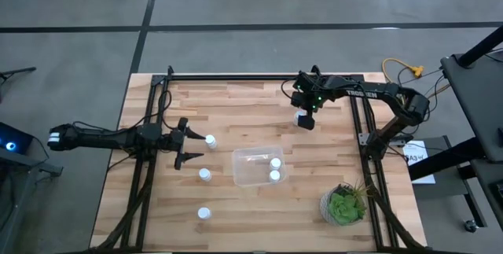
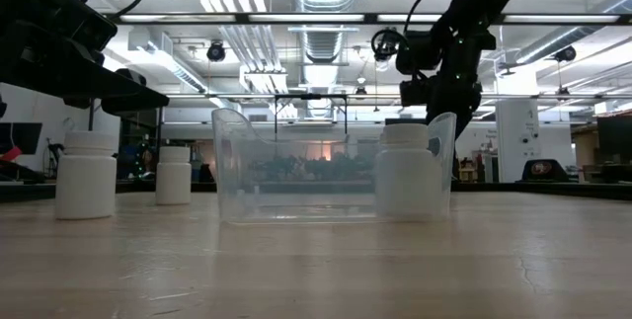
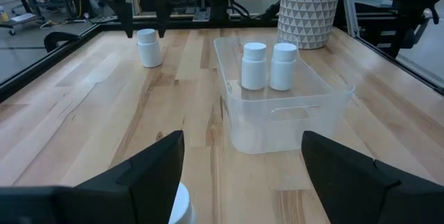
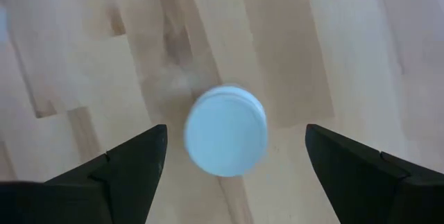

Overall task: Pick and place pill bottles into a basket
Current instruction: Put the white medicine bottle into the transparent bin

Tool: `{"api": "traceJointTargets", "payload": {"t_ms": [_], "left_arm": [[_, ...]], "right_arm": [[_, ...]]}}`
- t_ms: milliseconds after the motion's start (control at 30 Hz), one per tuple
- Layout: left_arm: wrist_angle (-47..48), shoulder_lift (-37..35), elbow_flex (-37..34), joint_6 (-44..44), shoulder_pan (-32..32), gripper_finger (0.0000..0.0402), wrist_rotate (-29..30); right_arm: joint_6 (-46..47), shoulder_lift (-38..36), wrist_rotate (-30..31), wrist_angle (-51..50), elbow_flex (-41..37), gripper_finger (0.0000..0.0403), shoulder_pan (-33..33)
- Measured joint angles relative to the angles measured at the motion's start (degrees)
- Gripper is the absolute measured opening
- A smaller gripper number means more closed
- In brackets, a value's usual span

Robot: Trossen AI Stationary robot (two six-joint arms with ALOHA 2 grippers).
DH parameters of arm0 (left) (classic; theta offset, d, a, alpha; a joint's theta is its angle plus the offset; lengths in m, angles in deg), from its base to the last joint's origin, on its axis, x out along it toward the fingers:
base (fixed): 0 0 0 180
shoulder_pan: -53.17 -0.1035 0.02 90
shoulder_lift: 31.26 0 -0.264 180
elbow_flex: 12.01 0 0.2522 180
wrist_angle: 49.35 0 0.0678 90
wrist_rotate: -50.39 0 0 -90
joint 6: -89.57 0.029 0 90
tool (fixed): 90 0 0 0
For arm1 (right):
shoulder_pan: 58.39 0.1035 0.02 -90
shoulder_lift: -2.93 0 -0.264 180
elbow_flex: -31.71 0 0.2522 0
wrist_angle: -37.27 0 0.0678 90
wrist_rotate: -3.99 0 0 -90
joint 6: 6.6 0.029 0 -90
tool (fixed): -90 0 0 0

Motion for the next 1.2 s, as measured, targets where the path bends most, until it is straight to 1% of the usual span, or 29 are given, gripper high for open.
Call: {"api": "traceJointTargets", "payload": {"t_ms": [367, 500, 600, 700, 1067, 1200], "left_arm": [[0.00, 0.00, -0.01, 0.00, 0.02, 0.0274, -0.01], [-0.01, 0.00, -0.01, 0.00, 0.01, 0.0274, 0.00], [-0.01, 0.00, 0.00, 0.00, 0.02, 0.0274, -0.01], [-0.01, 0.00, 0.00, 0.00, 0.01, 0.0274, 0.00], [-0.02, 0.00, -0.02, 0.02, 0.00, 0.0274, 0.00], [-0.01, 0.00, -0.01, 0.00, 0.02, 0.0274, 0.00]], "right_arm": [[-1.26, 0.00, -0.66, 0.73, 0.11, 0.0329, 0.04], [-1.52, 0.00, -1.70, 1.00, 0.11, 0.0320, 0.02], [-1.52, 0.00, -1.92, 1.37, 0.09, 0.0299, 0.04], [-1.54, 0.00, -1.96, 1.53, 0.03, 0.0270, 0.04], [-0.24, 0.00, -1.62, 1.65, -0.09, 0.0141, 0.04], [1.60, 0.00, -1.81, 1.70, -0.09, 0.0139, 0.04]]}}
